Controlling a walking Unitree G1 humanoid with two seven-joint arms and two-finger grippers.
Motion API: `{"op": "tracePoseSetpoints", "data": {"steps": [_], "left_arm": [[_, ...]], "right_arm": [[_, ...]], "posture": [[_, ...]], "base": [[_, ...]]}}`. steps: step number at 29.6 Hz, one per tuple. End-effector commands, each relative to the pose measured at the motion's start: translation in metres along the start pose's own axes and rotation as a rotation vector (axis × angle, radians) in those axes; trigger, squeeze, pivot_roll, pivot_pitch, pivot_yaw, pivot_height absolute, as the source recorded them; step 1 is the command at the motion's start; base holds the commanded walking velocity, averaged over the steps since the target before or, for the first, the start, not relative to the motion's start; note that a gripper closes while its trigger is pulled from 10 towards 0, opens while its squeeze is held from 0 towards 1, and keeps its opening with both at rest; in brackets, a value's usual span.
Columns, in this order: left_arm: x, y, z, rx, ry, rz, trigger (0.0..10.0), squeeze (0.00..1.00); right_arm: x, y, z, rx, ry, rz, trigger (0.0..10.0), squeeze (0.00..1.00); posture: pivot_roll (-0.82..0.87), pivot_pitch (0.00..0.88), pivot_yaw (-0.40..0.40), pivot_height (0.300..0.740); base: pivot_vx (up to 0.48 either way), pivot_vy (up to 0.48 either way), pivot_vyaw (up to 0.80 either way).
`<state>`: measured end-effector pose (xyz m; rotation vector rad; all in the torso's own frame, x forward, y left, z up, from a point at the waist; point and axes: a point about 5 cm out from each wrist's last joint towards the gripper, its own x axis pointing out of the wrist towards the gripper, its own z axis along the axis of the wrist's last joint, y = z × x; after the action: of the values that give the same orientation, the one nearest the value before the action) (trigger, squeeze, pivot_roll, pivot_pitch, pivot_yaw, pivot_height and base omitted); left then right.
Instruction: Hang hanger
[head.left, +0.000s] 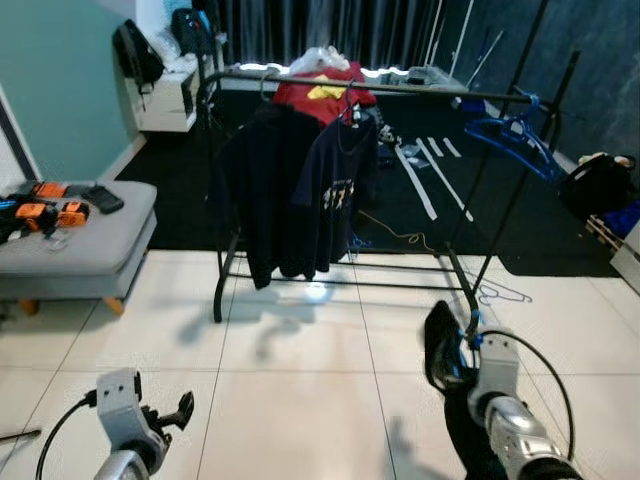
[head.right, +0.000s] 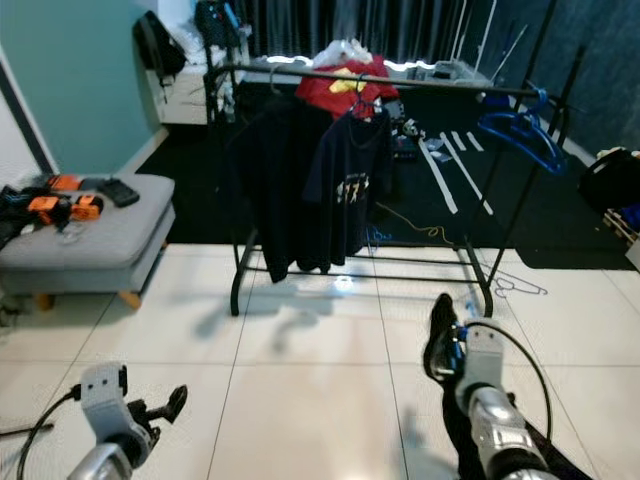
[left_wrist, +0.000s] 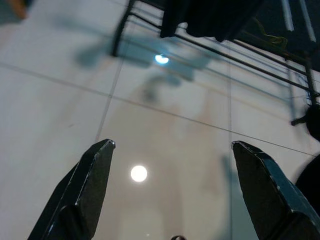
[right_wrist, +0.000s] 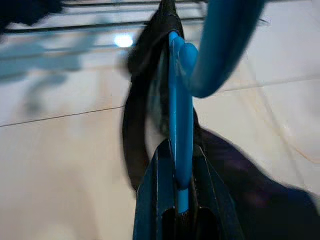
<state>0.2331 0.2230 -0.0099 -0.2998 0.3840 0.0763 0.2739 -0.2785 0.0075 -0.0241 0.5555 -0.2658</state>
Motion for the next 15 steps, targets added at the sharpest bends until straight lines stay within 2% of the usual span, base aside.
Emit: {"op": "tracePoseSetpoints", "data": {"steps": [1,4,7,12,14,15], "left_arm": [[-0.003,0.002,-0.007,0.013,0.021,0.004,10.0,0.0],[-0.002,0.001,-0.006,0.013,0.017,0.0,10.0,0.0],[0.0,-0.002,-0.005,0.017,0.013,-0.012,10.0,0.0],[0.002,-0.003,-0.004,0.017,0.009,-0.017,10.0,0.0],[0.003,-0.004,-0.003,0.018,0.007,-0.016,10.0,0.0],[0.003,-0.004,-0.003,0.018,0.007,-0.016,10.0,0.0]], "right_arm": [[0.003,0.0,0.015,0.019,-0.05,-0.01,10.0,0.0],[0.004,-0.004,0.024,0.04,-0.073,-0.027,10.0,0.0],[0.007,-0.005,0.046,0.063,-0.131,-0.028,10.0,0.0],[0.009,-0.003,0.061,0.067,-0.178,-0.008,10.0,0.0],[0.009,0.003,0.088,0.071,-0.26,0.041,10.0,0.0],[0.009,0.003,0.088,0.071,-0.26,0.041,10.0,0.0]], "posture": [[-0.09,0.0,-0.043,0.736],[-0.09,0.0,-0.037,0.736],[-0.1,0.0,-0.026,0.736],[-0.1,0.0,-0.023,0.736],[-0.11,0.0,-0.022,0.736],[-0.11,0.0,-0.022,0.736]], "base": [[0.48,0.0,-0.77],[0.48,0.0,-0.79],[0.48,0.0,-0.79],[0.48,0.0,-0.79],[0.48,0.0,0.0],[0.48,0.0,0.0]]}}
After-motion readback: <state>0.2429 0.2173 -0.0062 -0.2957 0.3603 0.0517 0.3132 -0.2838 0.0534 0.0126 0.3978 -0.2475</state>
